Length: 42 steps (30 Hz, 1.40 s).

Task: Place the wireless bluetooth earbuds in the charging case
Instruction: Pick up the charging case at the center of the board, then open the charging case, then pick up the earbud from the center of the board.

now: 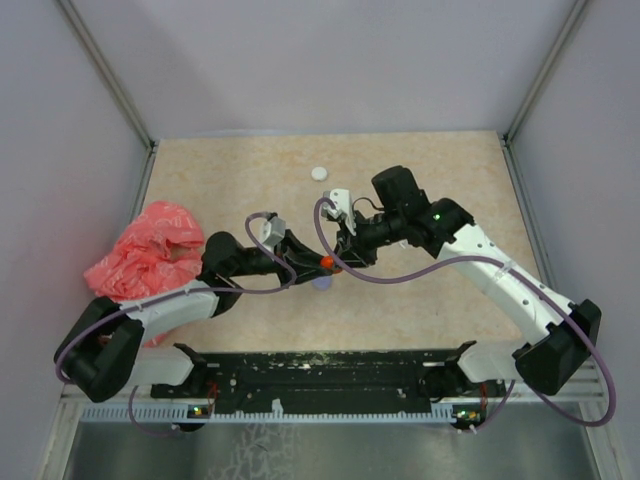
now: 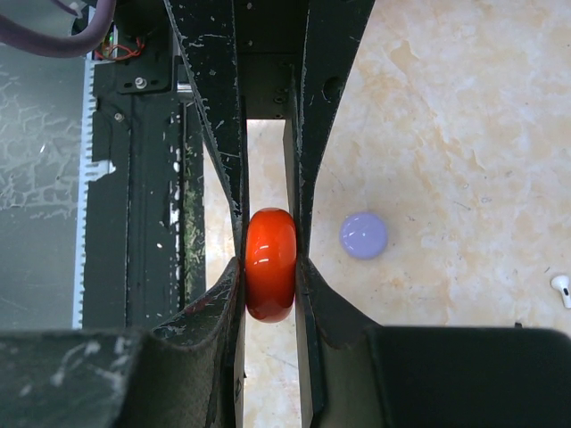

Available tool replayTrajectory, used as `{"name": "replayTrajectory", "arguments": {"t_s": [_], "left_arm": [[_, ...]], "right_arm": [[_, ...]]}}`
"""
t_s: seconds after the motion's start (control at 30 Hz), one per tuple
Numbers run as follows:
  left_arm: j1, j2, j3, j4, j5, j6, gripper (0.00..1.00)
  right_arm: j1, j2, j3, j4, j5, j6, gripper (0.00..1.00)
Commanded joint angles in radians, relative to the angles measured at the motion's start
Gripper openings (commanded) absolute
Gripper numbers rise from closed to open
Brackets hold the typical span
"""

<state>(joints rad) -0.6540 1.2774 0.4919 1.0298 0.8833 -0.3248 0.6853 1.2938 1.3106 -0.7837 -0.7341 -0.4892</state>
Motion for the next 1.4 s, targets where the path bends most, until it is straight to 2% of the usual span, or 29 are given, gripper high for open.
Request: {"name": "replayTrajectory", "arguments": {"t_s": [0.0,0.1,0.17,0.33,0.57,0.83,0.93,1.07,1.23,1.37], "left_arm": [[-0.003,0.008,0.040,0.003,0.032,-0.013,0.01],[-0.003,-0.003,0.037,-0.014,0.036,0.017,0.00],[-0.003,-0.019,0.025,-0.017,0.038,0.039,0.00],[-0.009,-0.056,-0.008,-0.024,0.045,0.105,0.00],[-0.025,-0.082,-0.004,-0.118,0.024,0.197,0.00],[-0.030,-0.086,-0.007,-0.130,0.006,0.209,0.00],[-0.030,-0.090,-0.019,-0.136,-0.051,0.217,0.00],[-0.030,-0.103,-0.057,-0.161,-0.216,0.244,0.00],[-0.026,-0.121,-0.134,-0.147,-0.415,0.251,0.00],[-0.010,-0.121,-0.188,-0.110,-0.476,0.241,0.00]], "right_arm": [[0.008,-0.013,0.039,0.051,-0.014,-0.026,0.03],[0.008,-0.027,0.034,0.065,0.011,-0.011,0.18],[0.008,-0.033,0.034,0.075,0.039,0.008,0.23],[0.007,-0.047,0.036,0.088,0.102,0.038,0.28],[-0.011,-0.072,0.036,0.101,0.133,0.065,0.31],[-0.026,-0.063,0.035,0.123,0.134,0.097,0.33],[-0.027,-0.056,0.036,0.128,0.127,0.117,0.35],[-0.041,-0.069,0.023,0.168,0.155,0.188,0.38],[-0.142,-0.060,-0.018,0.220,0.239,0.333,0.42],[-0.201,-0.026,-0.053,0.255,0.394,0.424,0.43]]}}
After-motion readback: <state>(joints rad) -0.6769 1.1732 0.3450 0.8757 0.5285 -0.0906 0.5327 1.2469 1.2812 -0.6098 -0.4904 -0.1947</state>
